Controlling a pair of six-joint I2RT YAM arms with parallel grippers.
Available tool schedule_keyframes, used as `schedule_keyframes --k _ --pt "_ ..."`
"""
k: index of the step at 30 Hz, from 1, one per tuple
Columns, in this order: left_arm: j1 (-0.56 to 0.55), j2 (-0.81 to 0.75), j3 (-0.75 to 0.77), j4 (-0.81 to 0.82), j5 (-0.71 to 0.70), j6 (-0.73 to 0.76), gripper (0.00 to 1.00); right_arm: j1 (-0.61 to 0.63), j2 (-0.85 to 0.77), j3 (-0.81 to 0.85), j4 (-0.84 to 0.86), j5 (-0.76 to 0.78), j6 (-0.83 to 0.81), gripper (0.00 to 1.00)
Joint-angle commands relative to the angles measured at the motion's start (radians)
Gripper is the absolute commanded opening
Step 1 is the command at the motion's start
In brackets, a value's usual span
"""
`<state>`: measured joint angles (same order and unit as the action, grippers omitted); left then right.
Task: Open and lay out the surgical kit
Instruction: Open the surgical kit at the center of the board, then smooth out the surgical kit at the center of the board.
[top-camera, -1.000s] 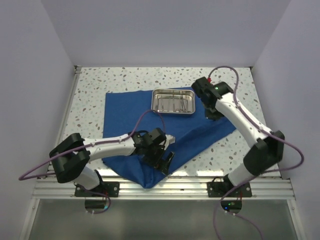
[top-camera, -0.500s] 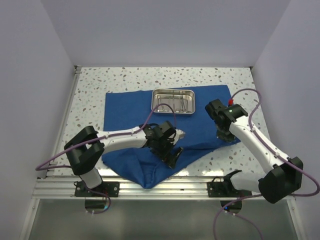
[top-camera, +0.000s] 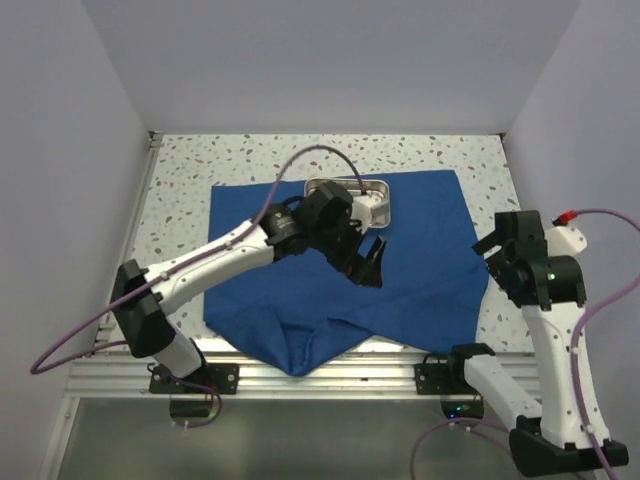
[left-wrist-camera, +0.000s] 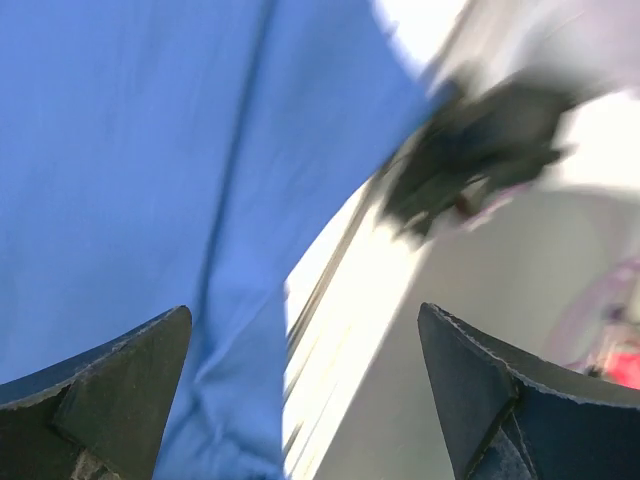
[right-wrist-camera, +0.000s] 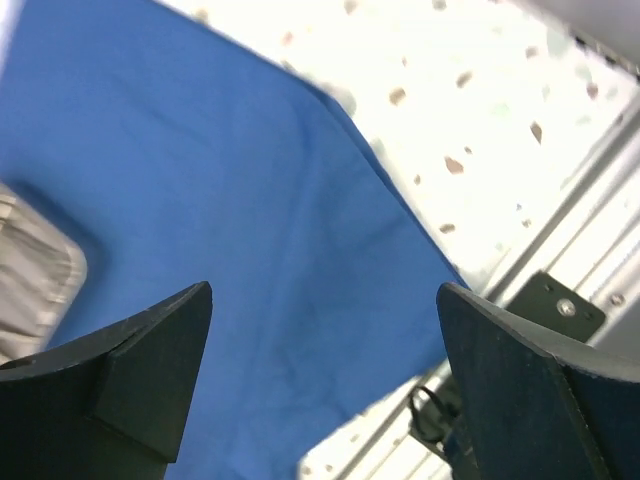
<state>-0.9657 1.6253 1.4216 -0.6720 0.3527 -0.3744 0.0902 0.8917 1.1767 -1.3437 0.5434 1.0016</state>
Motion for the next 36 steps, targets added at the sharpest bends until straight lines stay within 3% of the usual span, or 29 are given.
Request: schedule_keyframes --k 1,3,4,5,7,11,16,21,29,36 --pt "0.053 -0.136 0.140 0.123 0.216 -0.012 1.00 -0.006 -0.039 0.103 -0.267 0.131 0.019 0.99" --pt "0.065 -0.157 0.171 0.132 0.155 -0.014 1.00 -0.006 -0.022 0.120 -0.169 0.069 -0.074 0.99" --pt "0.070 -0.160 0.171 0.111 0.078 -0.009 1.00 -0.006 -0.014 0.110 -0.031 0.014 -0.122 0.98" --pt "0.079 -0.160 0.165 0.086 -0.107 -0.017 1.00 -0.006 0.027 0.077 0.041 -0.064 -0.168 0.97" --pt "0.169 -0.136 0.131 0.029 -0.199 -0.027 1.00 -0.006 0.122 0.081 0.133 -0.225 -0.205 0.97" --pt "0.381 -0.067 0.083 0.040 -0.221 -0.015 1.00 -0.004 0.373 0.155 0.237 -0.335 -0.268 0.99" --pt "0.647 0.050 0.060 0.130 -0.126 -0.034 1.00 -0.041 0.653 0.274 0.339 -0.231 -0.357 0.99" --pt "0.833 0.157 0.100 0.206 -0.110 -0.012 1.00 -0.133 0.852 0.409 0.383 -0.211 -0.383 0.99" --pt "1.004 0.294 0.093 0.314 -0.070 -0.027 1.00 -0.217 1.151 0.622 0.448 -0.221 -0.428 0.99" --pt "1.047 0.372 0.105 0.330 -0.124 -0.015 1.00 -0.221 1.211 0.661 0.620 -0.246 -0.526 0.99"
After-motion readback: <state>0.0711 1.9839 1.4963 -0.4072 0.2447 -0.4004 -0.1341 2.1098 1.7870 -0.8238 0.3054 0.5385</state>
